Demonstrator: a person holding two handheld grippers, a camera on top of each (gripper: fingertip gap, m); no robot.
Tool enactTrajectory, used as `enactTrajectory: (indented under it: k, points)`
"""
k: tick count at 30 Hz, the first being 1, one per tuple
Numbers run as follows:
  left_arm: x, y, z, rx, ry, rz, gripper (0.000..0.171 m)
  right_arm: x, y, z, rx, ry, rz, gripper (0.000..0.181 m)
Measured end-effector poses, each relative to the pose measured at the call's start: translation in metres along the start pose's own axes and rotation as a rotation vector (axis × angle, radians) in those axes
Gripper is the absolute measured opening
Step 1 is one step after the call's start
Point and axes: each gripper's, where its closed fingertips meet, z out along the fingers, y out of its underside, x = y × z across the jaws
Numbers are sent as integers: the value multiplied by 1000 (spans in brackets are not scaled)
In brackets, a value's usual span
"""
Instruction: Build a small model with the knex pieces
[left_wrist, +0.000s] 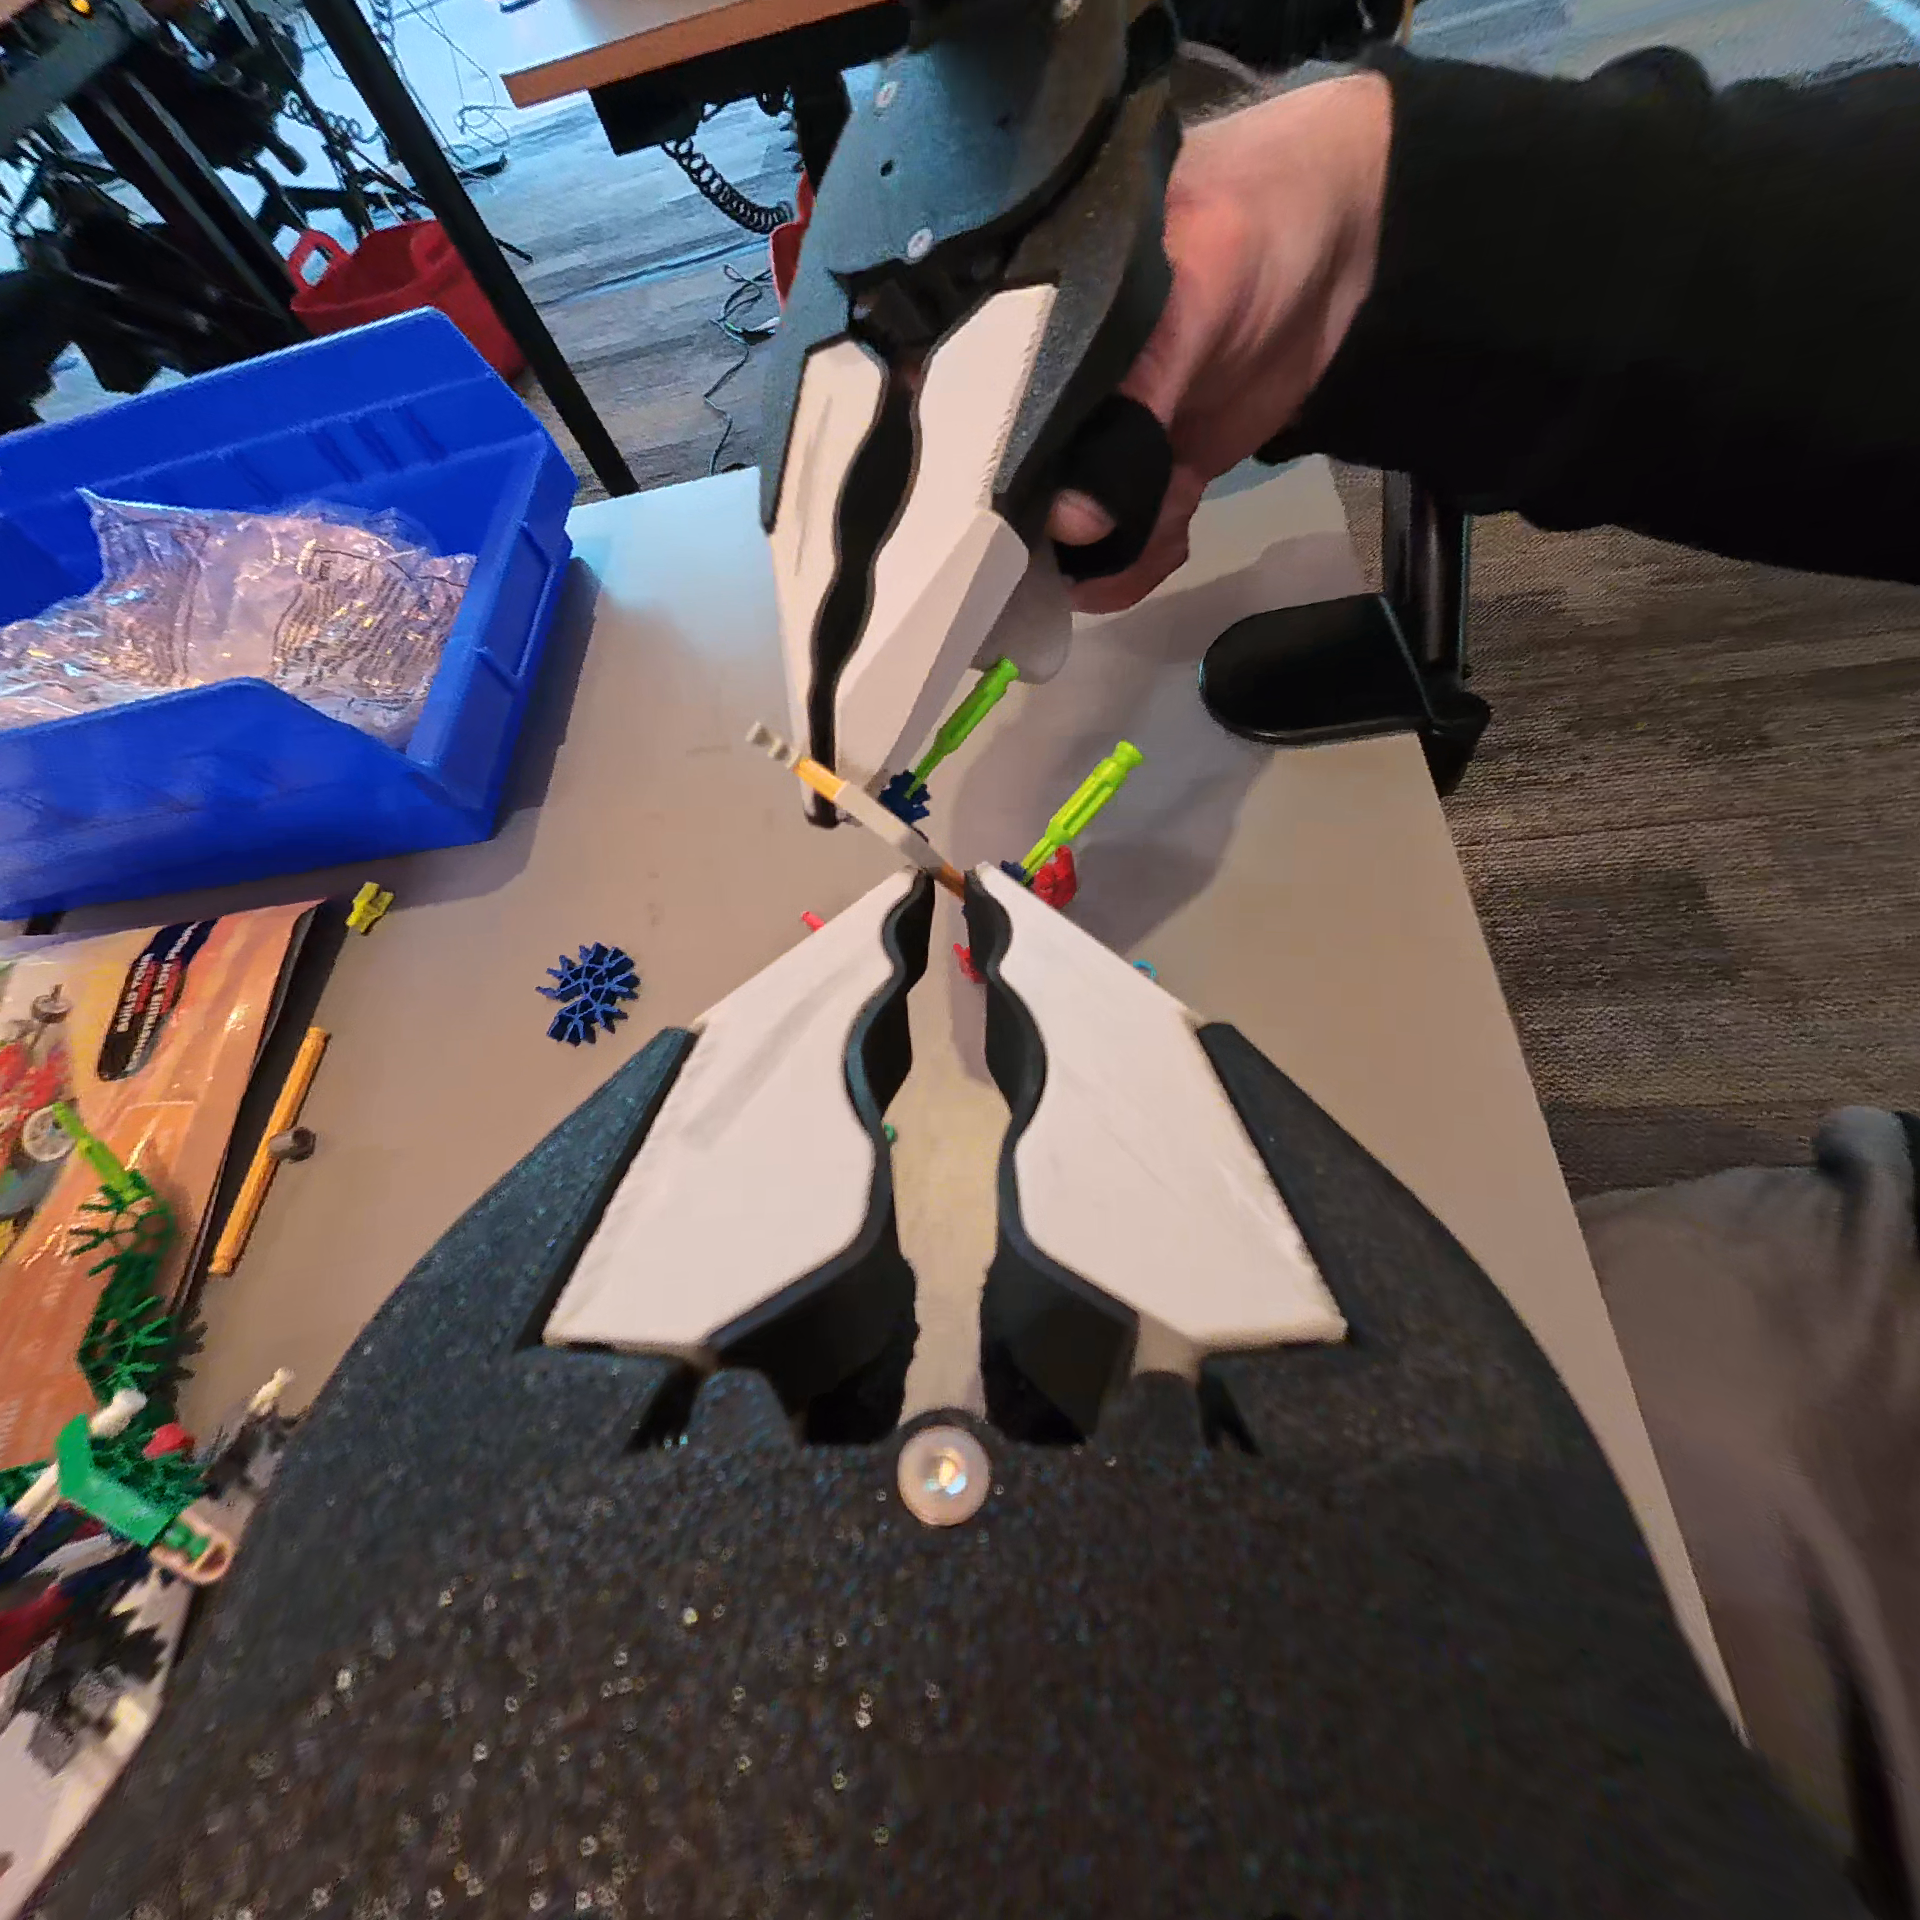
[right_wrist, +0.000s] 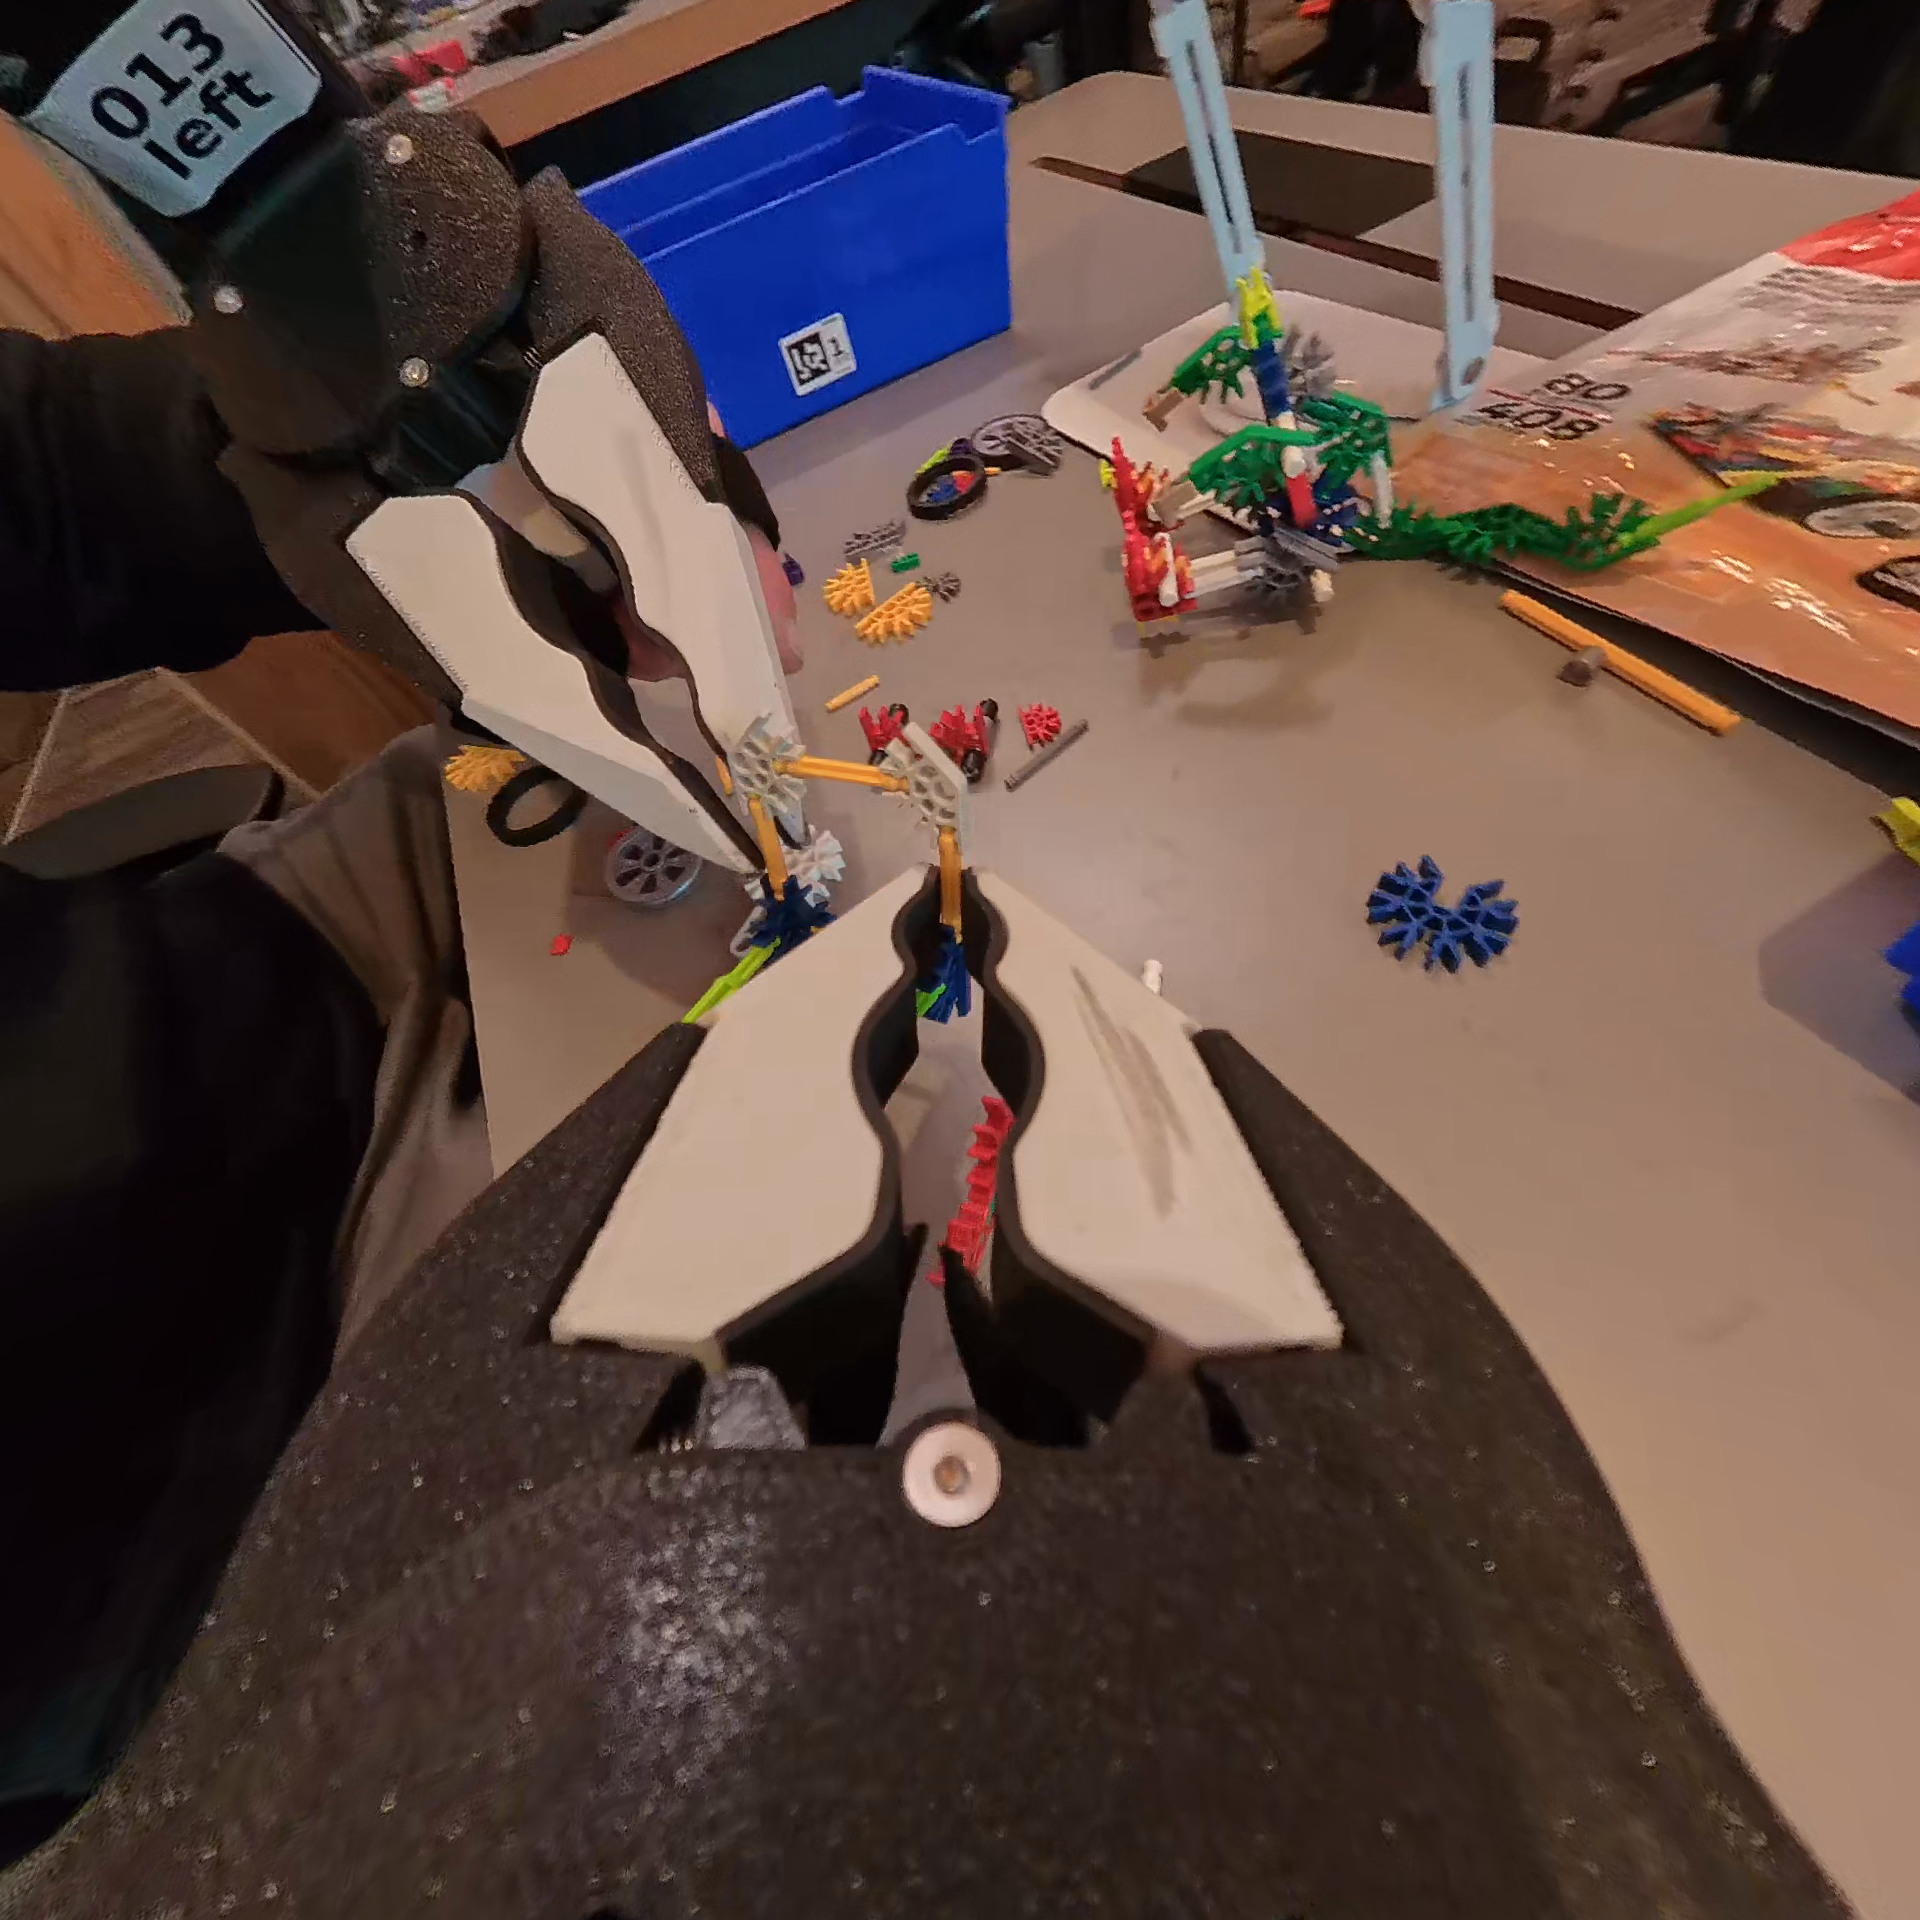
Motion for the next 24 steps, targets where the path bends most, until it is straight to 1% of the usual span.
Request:
enactTrajectory:
  k: [4, 8, 11, 16, 20, 24]
  points:
    - [6, 1, -5, 6, 4, 30, 4, -8, 0, 5, 0, -73, -45, 2]
    - [15, -1, -8, 37, 24, 73, 4, -17, 1, 6, -7, -148, -75, 2]
    - [20, -3, -9, 62, 37, 69, 6, -22, 3, 8, -20, -195, -83, 2]
    - [27, -5, -7, 77, 61, 70, 6, -27, 5, 12, -53, -234, -107, 2]
    - [32, -3, -5, 71, 70, 47, 5, -30, 6, 12, -118, -251, -155, 2]
    - [35, -4, -3, 77, 68, 35, 5, -32, 7, 12, -238, -263, -219, 2]
